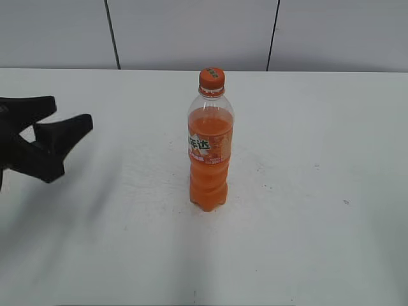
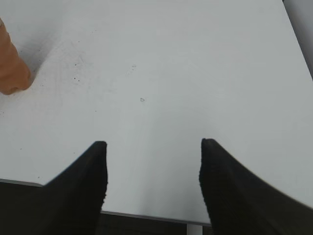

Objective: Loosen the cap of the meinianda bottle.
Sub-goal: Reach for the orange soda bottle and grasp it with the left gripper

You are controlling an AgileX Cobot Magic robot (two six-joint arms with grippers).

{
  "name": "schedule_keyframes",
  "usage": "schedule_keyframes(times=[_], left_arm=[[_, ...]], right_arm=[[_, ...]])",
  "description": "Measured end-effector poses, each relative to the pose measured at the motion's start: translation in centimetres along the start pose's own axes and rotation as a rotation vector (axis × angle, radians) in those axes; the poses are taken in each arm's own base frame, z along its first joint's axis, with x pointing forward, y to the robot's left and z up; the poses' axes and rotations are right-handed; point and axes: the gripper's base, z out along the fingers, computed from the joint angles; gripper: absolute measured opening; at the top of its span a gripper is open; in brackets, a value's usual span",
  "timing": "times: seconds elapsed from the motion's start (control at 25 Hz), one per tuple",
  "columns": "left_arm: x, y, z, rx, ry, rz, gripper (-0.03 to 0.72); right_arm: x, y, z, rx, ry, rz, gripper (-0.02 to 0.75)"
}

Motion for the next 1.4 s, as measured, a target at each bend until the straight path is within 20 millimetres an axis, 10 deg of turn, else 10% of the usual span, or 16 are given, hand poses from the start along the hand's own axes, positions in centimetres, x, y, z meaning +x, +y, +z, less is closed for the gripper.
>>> schedule_keyframes(times=[0.4,0.68,1.4], left_arm=[[2.8,1.1,3.2,0.532,0.068,0.166,0.481],[3.8,2.5,7.1,0.688,0.093,0.192,0.678],[7.2,-2.9,17.5,0.965,0.107,0.216,0.658]], right_arm=[[0.0,0.0,0.0,0.000,0.000,0.000,0.452],[0.0,0.0,0.0,0.000,0.000,0.000,0.452],[0.0,0.0,0.0,0.000,0.000,0.000,0.452]])
